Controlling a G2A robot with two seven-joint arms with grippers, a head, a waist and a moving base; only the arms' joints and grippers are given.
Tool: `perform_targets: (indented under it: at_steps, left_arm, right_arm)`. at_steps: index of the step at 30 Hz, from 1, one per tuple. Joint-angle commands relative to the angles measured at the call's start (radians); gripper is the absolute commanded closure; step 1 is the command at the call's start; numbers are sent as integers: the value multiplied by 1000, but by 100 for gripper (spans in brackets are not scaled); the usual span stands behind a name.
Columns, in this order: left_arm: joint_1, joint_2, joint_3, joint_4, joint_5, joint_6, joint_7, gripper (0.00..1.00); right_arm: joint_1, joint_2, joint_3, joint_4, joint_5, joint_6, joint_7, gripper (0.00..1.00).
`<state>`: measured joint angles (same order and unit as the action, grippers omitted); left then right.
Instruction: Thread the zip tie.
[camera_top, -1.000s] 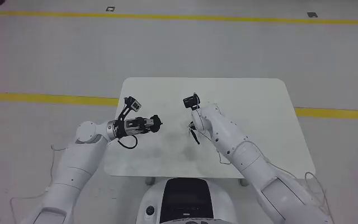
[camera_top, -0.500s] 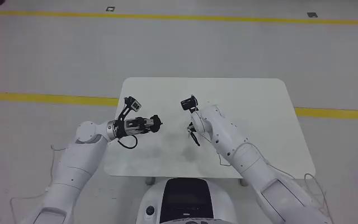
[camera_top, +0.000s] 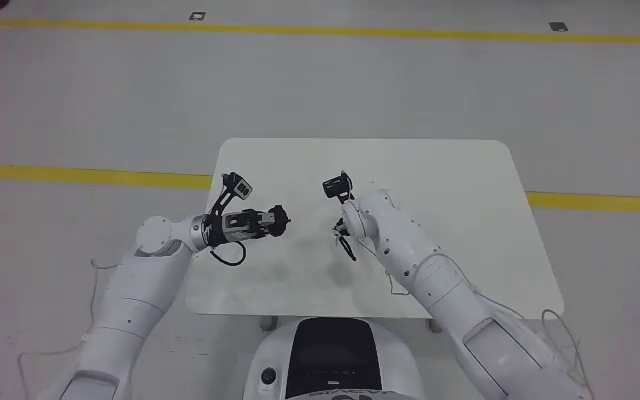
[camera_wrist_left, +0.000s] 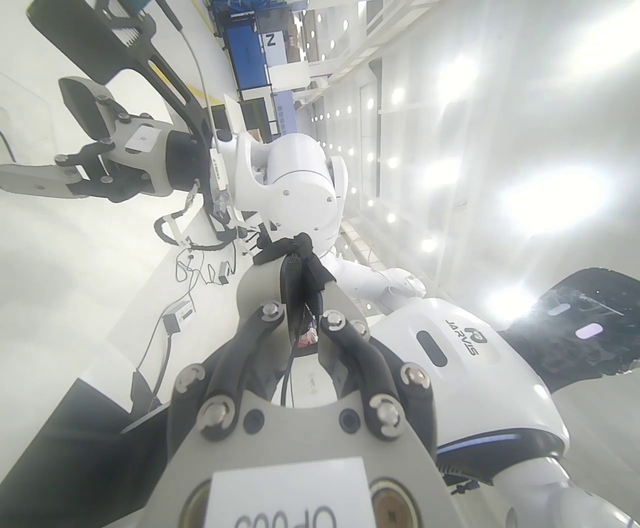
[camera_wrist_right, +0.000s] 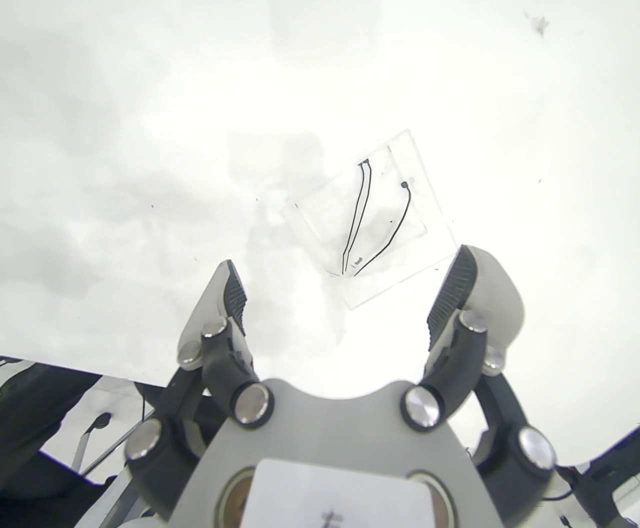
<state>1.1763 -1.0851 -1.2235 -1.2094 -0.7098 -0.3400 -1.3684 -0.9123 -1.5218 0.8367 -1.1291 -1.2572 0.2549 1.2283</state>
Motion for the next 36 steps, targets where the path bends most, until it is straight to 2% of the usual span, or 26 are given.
perform_targets:
  at_steps: [1,11,25,36]
  left_arm:
    - [0,0,0,0,0,0,0,100]
    - [0,0,0,0,0,0,0,100]
    - [0,0,0,0,0,0,0,100]
    - [0,0,0,0,0,0,0,100]
  right_arm:
    - [5,-5,-2,15,5,8,-7,60]
    - [30,-22,-4,100,24,2,-58,75]
    - [83,-56,-17,268,68,-11,-133,79]
    - [119,-83,-30,365,92,-10,-172,86]
